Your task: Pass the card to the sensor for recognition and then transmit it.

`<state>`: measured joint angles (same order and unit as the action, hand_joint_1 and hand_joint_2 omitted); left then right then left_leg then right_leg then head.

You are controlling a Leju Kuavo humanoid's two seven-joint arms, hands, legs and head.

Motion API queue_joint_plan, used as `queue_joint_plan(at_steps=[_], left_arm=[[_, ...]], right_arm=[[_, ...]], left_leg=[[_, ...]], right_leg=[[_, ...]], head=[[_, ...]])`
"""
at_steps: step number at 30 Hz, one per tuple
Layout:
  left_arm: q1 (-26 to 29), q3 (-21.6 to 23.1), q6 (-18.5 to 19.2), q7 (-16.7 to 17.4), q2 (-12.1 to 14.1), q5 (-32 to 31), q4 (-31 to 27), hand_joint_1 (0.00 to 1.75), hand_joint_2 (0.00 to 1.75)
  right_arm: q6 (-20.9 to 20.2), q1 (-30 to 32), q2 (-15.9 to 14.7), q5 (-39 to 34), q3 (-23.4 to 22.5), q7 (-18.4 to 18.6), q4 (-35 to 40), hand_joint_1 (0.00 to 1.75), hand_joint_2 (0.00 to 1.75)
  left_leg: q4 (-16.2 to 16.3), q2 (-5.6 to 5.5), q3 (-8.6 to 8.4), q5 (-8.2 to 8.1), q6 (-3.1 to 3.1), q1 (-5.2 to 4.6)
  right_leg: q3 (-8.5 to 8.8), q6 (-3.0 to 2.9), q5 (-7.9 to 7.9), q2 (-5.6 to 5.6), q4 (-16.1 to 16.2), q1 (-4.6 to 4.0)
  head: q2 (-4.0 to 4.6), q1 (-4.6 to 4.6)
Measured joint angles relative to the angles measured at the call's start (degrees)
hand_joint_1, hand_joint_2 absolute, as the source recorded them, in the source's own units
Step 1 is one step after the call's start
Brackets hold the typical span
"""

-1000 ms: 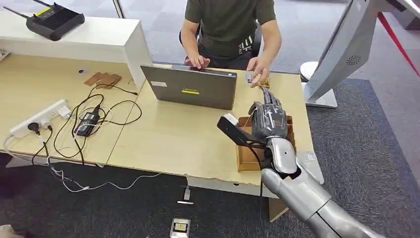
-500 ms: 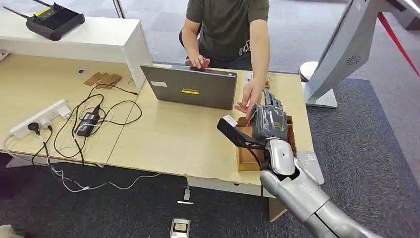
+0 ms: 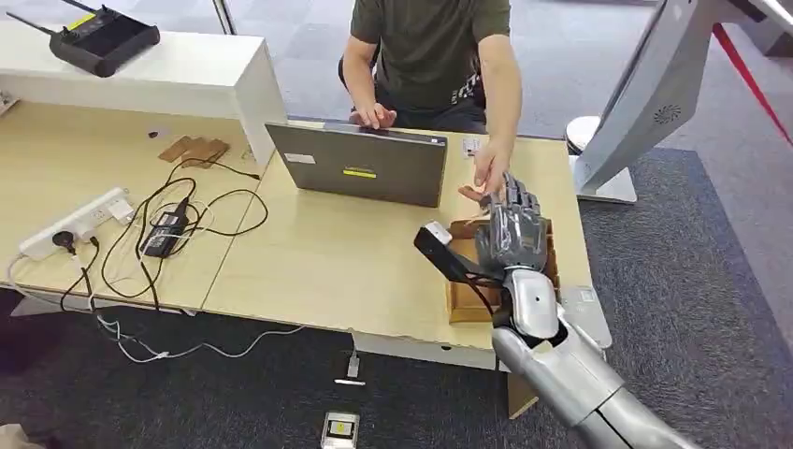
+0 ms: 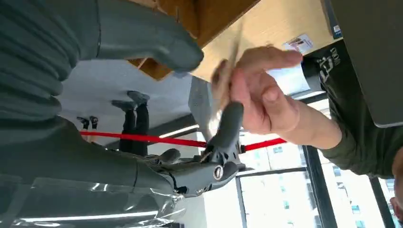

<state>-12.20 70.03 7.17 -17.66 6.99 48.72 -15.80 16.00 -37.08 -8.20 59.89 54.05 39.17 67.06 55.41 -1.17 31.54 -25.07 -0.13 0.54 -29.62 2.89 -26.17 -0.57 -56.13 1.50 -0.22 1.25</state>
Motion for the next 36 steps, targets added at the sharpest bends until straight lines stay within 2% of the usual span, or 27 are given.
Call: queue_joint_plan(at_steps=[6,8,10,11,13,15,17,19,23,27,29,33,36], left_arm=[[0.25,0.02,-0.46,-0.35,-0.02,0.00,0.00,0.00,1.75],[0.36,0.02,-0.61,-0.41,0.00,0.02,0.00,0.00,1.75],[0.65,0.02,-1.03,-0.55,0.00,0.11,0.00,0.00,1.75],[0.84,0.02,-1.18,-0.59,0.00,0.18,0.00,0.00,1.75],[1.34,0.02,-1.46,-0.79,0.09,0.41,0.04,0.00,1.75],[1.77,0.02,-1.64,-1.03,0.28,0.57,0.07,0.00,1.75],[2.34,0.00,-2.01,-1.40,0.50,0.90,0.09,0.00,1.75],[3.02,-0.02,-2.45,-1.64,0.81,1.31,0.11,0.00,1.75],[3.92,-0.15,-3.30,-2.42,1.22,2.21,0.13,0.00,1.75],[4.83,-0.61,-4.13,-2.97,1.55,2.78,0.13,0.00,1.75],[5.10,-0.72,-4.59,-3.15,1.71,3.13,0.13,0.00,1.75],[5.57,-1.42,-5.36,-3.50,1.86,3.78,0.13,0.00,1.75],[5.93,-1.49,-5.55,-3.52,1.99,4.31,0.15,0.00,1.75]], right_arm=[[8.40,2.32,-0.50,-1.69,-2.82,0.59,1.42,0.00,1.75],[14.30,3.61,-0.89,-4.12,-4.30,-0.52,2.29,0.00,1.75],[20.54,5.61,-1.27,-8.62,-6.61,-4.47,3.71,0.00,1.75],[22.10,6.99,-1.33,-11.48,-8.58,-8.52,4.74,0.00,1.75],[22.34,10.37,-0.99,-19.85,-14.32,-21.15,6.60,0.00,1.75],[22.40,12.99,-0.35,-29.99,-20.97,-31.95,7.65,0.00,1.75],[22.42,15.13,-0.04,-39.12,-28.01,-39.64,8.24,0.00,1.75],[22.42,17.39,-0.04,-46.44,-35.03,-44.49,8.26,0.00,1.75],[22.42,21.80,0.09,-56.84,-47.84,-49.70,7.25,0.00,1.75],[22.42,25.51,-0.55,-70.11,-57.95,-51.30,2.90,0.00,1.75],[22.38,27.25,-0.92,-75.68,-61.16,-51.83,-0.93,0.00,1.75],[20.98,30.34,-1.62,-89.00,-66.80,-57.20,-15.34,0.00,1.75],[17.39,32.02,-1.84,-95.39,-67.01,-57.86,-26.68,0.00,1.75]], left_leg=[[0.01,0.00,-0.01,0.00,0.00,0.00],[0.02,-0.01,-0.02,0.00,0.00,0.00],[0.02,-0.01,-0.03,-0.01,0.01,0.00],[0.02,-0.01,-0.02,-0.02,0.01,0.00],[0.02,-0.07,0.00,-0.03,0.01,-0.01],[0.02,-0.10,0.00,-0.02,0.01,0.00],[0.02,-0.13,-0.03,-0.02,0.02,0.00],[0.02,-0.11,-0.02,-0.03,0.02,-0.01],[0.02,-0.11,-0.05,-0.06,0.04,-0.02],[0.02,-0.10,-0.04,-0.11,0.02,-0.01],[0.00,-0.08,-0.02,-0.15,-0.02,0.00],[0.00,-0.09,-0.11,-0.22,0.00,0.04],[-0.03,0.02,-0.11,-0.29,-0.09,0.04]], right_leg=[[-0.01,0.00,0.00,0.00,0.01,0.00],[-0.01,0.00,0.00,0.00,0.02,0.00],[0.01,0.00,0.00,0.00,0.03,0.01],[0.02,0.00,0.00,0.00,0.03,0.01],[0.02,0.00,0.00,0.00,0.02,0.01],[-0.02,0.00,0.00,0.03,0.04,0.01],[0.04,0.02,-0.02,0.08,0.08,0.01],[0.03,0.04,-0.03,0.08,0.09,0.01],[0.02,0.04,-0.03,0.06,0.14,0.04],[0.00,0.05,-0.05,0.05,0.16,0.03],[0.01,0.03,-0.05,0.01,0.15,0.02],[0.15,0.04,-0.21,0.05,0.16,-0.02],[0.06,-0.02,-0.19,-0.09,0.12,-0.03]], head=[[0.00,0.00],[0.00,0.00],[0.00,0.00],[0.00,-0.02],[0.00,-0.02],[0.00,0.02],[0.00,0.02],[0.00,-0.02],[0.00,0.00],[0.00,0.00],[0.00,-0.02],[0.00,0.00],[0.00,0.02]])
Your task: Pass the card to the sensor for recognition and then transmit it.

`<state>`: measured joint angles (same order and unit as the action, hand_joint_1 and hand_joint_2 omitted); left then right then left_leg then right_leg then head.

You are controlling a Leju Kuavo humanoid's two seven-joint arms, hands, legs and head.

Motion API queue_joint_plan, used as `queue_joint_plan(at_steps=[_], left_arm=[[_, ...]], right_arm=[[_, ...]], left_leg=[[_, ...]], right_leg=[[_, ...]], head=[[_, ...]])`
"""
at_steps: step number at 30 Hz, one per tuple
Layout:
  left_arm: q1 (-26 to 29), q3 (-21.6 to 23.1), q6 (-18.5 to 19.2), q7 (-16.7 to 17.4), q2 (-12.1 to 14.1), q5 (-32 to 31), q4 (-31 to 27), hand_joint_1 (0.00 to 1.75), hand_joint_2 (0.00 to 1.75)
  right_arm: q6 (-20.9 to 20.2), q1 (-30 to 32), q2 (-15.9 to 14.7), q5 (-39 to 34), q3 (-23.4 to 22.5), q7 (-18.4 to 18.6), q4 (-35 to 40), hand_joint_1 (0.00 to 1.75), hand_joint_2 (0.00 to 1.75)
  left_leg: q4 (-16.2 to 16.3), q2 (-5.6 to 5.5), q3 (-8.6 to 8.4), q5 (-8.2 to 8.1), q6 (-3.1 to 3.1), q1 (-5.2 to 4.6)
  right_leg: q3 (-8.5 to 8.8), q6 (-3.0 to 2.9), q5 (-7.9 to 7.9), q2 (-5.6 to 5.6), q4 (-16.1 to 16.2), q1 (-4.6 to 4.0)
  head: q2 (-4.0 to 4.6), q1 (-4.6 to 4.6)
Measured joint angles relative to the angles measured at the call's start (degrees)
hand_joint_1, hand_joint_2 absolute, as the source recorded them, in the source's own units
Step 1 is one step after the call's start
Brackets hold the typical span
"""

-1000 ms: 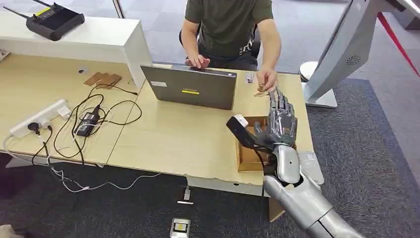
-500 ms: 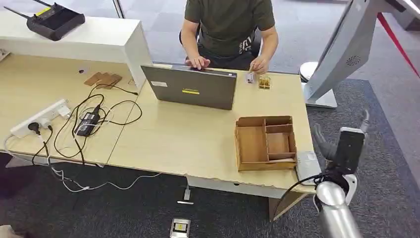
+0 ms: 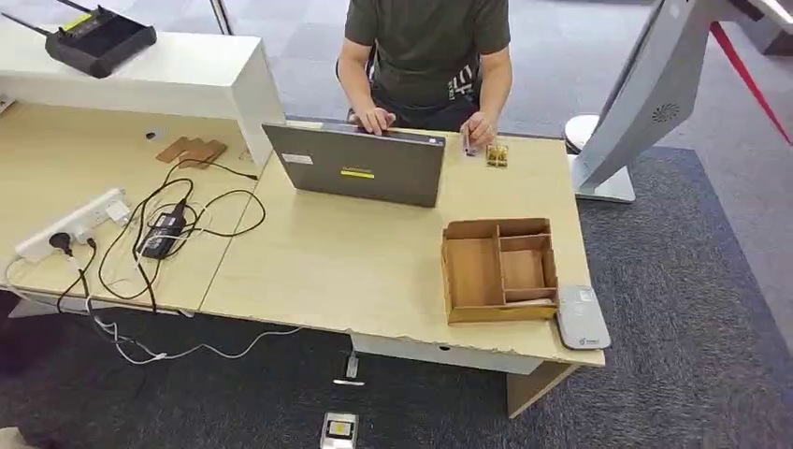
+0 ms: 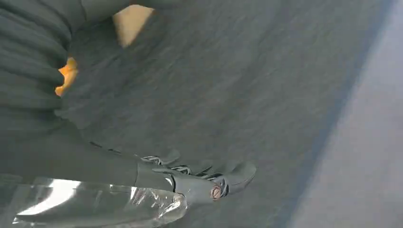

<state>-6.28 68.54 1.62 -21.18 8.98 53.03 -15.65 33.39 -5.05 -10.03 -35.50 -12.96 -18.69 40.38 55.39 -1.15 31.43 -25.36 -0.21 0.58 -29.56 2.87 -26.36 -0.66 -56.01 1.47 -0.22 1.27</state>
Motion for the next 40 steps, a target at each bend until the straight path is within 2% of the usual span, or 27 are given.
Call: queue_joint_plan(at_steps=[2,6,10,14,15,17,19,21,25,30,35,40], left_arm=[[-0.06,-0.09,-0.06,-0.13,0.02,0.17,0.00,0.00,1.75],[0.00,-0.20,-0.55,-0.33,0.02,0.44,0.00,0.00,1.75],[0.07,-0.46,-0.87,-1.05,0.02,1.31,-0.02,0.00,1.75],[0.15,-0.48,-0.48,-1.66,0.02,1.31,-0.02,0.00,1.75],[0.06,-0.48,-0.39,-1.66,0.02,1.29,-0.02,0.00,1.75],[-0.12,-0.48,-0.15,-1.64,0.00,1.16,-0.02,0.00,1.75],[-0.31,-0.48,0.00,-1.60,0.00,1.07,-0.02,0.00,1.75],[-0.61,-0.48,-0.26,-1.49,-0.04,0.94,-0.02,0.00,1.75],[-1.22,-0.48,-2.47,-2.84,-0.33,0.79,0.00,0.00,1.75],[-1.85,-0.48,-3.65,-4.17,-0.79,-0.04,0.00,0.00,1.75],[-1.83,-0.48,-4.33,-6.14,-0.94,-0.18,0.00,0.00,1.75],[-1.86,-0.48,-3.36,-5.27,-1.09,-0.24,0.00,0.00,1.75]], right_arm=[[-1.94,0.75,0.04,-1.24,-0.15,0.95,-6.12,0.00,1.75],[-3.54,1.36,1.12,-1.33,-0.15,6.74,-14.38,0.00,1.75],[-3.26,1.48,4.34,2.01,0.98,15.66,-20.29,0.00,1.75],[-7.36,1.59,8.63,2.98,2.95,26.53,-23.81,0.00,1.75],[-8.48,1.76,9.49,2.63,3.32,25.96,-24.34,0.00,1.75],[-11.22,1.95,10.45,2.30,3.95,20.89,-24.99,0.00,1.75],[-13.46,1.92,9.99,3.17,4.83,16.33,-25.51,0.00,1.75],[-14.31,1.84,8.92,6.10,6.19,16.46,-25.89,0.00,1.75],[-25.21,2.15,8.15,3.25,8.11,13.03,-26.06,0.00,1.75],[-28.52,2.16,8.68,8.02,13.22,16.90,-26.78,0.00,1.75],[-25.99,2.23,9.31,8.55,17.40,21.00,-27.33,0.00,1.75],[-25.53,2.40,9.53,8.94,20.24,23.56,-27.40,0.00,1.75]], left_leg=[[0.00,-0.02,-0.04,-0.03,-0.01,0.01],[-0.02,-0.01,-0.07,-0.05,-0.04,0.08],[-0.03,0.01,-0.10,-0.04,-0.05,0.13],[-0.03,0.00,-0.16,-0.04,-0.08,0.16],[-0.03,0.00,-0.16,-0.03,-0.08,0.15],[-0.03,0.00,-0.16,-0.03,-0.08,0.15],[-0.02,0.00,-0.17,-0.03,-0.08,0.14],[0.00,0.02,-0.17,-0.04,-0.08,0.12],[0.02,0.01,-0.18,-0.04,-0.07,0.09],[0.01,0.01,-0.22,-0.04,-0.08,0.13],[0.00,0.02,-0.21,-0.04,-0.08,0.15],[0.00,0.02,-0.21,-0.05,-0.09,0.13]], right_leg=[[0.02,-0.02,-0.03,0.00,0.00,-0.01],[0.05,-0.10,-0.08,0.00,0.01,-0.09],[0.08,-0.11,-0.08,0.00,0.00,-0.15],[0.12,-0.17,-0.12,0.00,0.00,-0.17],[0.13,-0.17,-0.12,0.01,-0.01,-0.17],[0.14,-0.17,-0.12,0.01,-0.01,-0.16],[0.15,-0.17,-0.11,0.01,0.00,-0.15],[0.19,-0.16,-0.10,0.01,0.03,-0.12],[0.20,-0.11,-0.05,0.01,0.04,-0.09],[0.23,-0.13,-0.06,0.01,0.03,-0.14],[0.23,-0.14,-0.07,0.01,0.02,-0.16],[0.23,-0.13,-0.07,0.01,0.03,-0.14]], head=[[0.00,-0.04],[0.00,-0.02],[0.00,-0.02],[0.00,-0.02],[0.00,0.00],[0.00,-0.02],[0.00,-0.02],[0.00,-0.02],[0.00,-0.02],[0.00,-0.02],[0.00,-0.02],[0.00,-0.04]])
